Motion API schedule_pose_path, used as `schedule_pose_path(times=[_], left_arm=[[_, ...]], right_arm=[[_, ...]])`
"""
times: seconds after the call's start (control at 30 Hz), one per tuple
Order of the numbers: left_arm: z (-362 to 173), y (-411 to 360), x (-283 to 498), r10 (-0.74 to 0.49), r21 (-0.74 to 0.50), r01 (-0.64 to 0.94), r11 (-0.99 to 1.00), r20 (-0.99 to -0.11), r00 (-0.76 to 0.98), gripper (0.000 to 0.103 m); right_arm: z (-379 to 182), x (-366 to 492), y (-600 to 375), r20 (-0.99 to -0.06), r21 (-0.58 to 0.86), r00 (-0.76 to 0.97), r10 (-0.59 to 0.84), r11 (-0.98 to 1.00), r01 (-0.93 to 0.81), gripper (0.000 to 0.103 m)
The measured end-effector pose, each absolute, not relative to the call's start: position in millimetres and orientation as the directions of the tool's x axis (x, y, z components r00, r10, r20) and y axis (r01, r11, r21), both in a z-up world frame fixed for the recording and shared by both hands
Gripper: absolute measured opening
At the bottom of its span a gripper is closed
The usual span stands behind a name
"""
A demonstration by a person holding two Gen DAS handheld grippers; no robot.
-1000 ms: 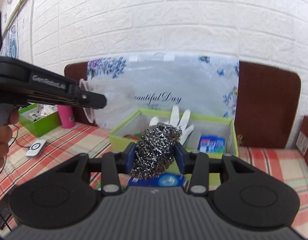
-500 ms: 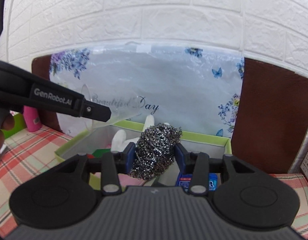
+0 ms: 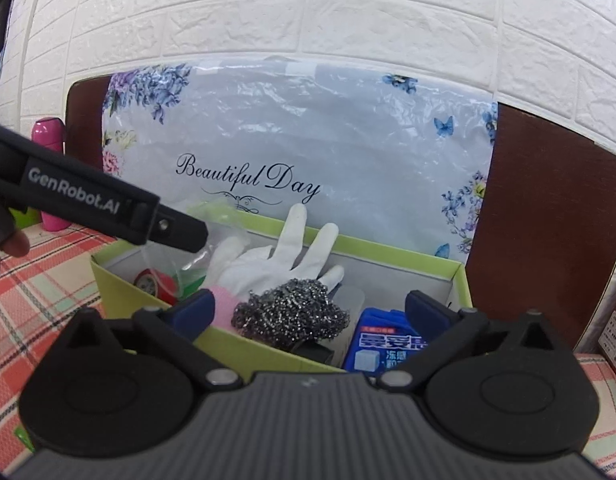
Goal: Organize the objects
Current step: 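Carry the cup with the left tool while the right tool carries the steel wool into the lime-green box, then withdraw both open tools from the lime-green box back over the table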
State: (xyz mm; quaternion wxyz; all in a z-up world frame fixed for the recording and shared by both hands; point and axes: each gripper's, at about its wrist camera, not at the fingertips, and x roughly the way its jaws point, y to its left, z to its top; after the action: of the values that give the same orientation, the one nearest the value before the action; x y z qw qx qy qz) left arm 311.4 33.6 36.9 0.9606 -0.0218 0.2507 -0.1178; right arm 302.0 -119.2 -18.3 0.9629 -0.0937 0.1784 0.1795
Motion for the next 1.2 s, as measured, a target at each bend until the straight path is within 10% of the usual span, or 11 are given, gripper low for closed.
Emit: schedule_pose_path(times=[1.2], left_arm=[[15, 25, 128, 0.018, -0.051, -0.059, 0.997, -0.587, 0.809, 0.082]], right_arm=[[-21, 119, -173, -0.456, 0.074, 0.834, 0.311, 0.947, -0.312, 0.103]])
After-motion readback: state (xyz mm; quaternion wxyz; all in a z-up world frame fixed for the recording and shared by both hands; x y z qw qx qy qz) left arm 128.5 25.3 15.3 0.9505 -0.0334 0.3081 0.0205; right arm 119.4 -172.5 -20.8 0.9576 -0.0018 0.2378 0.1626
